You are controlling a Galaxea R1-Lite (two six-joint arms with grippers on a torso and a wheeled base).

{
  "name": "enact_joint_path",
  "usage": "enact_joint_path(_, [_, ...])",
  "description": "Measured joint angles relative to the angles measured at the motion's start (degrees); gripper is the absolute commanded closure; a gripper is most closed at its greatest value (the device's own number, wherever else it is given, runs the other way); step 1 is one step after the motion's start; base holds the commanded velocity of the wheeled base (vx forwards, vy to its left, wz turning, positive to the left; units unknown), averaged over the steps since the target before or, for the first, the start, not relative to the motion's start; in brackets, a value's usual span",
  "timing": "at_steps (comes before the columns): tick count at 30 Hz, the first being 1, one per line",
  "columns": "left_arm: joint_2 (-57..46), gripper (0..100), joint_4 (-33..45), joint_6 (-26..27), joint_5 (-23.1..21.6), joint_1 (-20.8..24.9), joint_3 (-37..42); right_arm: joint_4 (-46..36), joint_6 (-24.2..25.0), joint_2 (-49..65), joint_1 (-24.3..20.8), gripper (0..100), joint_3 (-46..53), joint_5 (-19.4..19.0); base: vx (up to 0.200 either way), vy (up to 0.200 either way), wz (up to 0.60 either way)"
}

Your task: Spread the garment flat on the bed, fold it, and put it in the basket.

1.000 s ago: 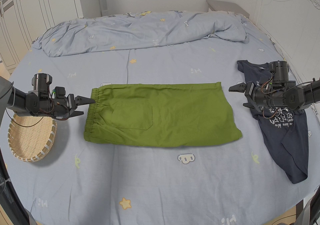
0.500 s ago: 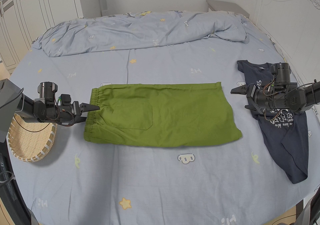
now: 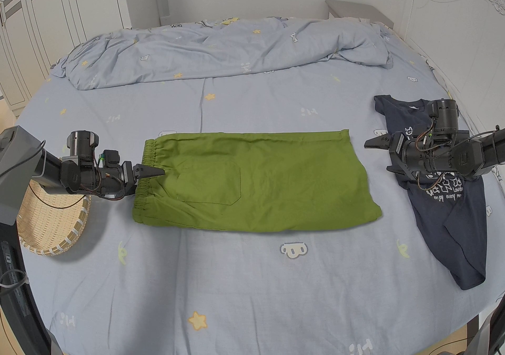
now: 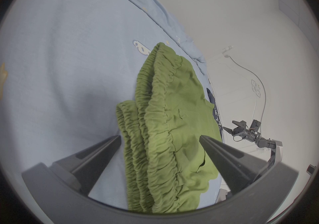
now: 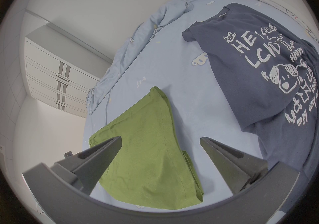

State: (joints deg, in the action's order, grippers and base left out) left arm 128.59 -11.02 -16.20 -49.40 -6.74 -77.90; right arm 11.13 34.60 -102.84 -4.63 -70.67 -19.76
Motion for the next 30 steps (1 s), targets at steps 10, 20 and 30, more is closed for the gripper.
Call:
enact_joint_path(10, [0.1,100,0.3,0.1,0.5,0.2,-0.1,0.0,0.0,-0.1,0.0,0,0.1,0.0,0.0,0.0,0.0])
enact_joint_path(20, [-1.2,100,0.3,0.3,1.5,0.3,0.2,0.0,-0.5,-0.7,0.0,0,0.2,0.1,0.0,0.0,0.0])
enact_joint_path(30, [-4.2,100,0.3,0.1,3.2,1.0,0.8,-0.1,-4.0,-5.2,0.7,0,-0.2,0.4,0.0,0.0,0.0])
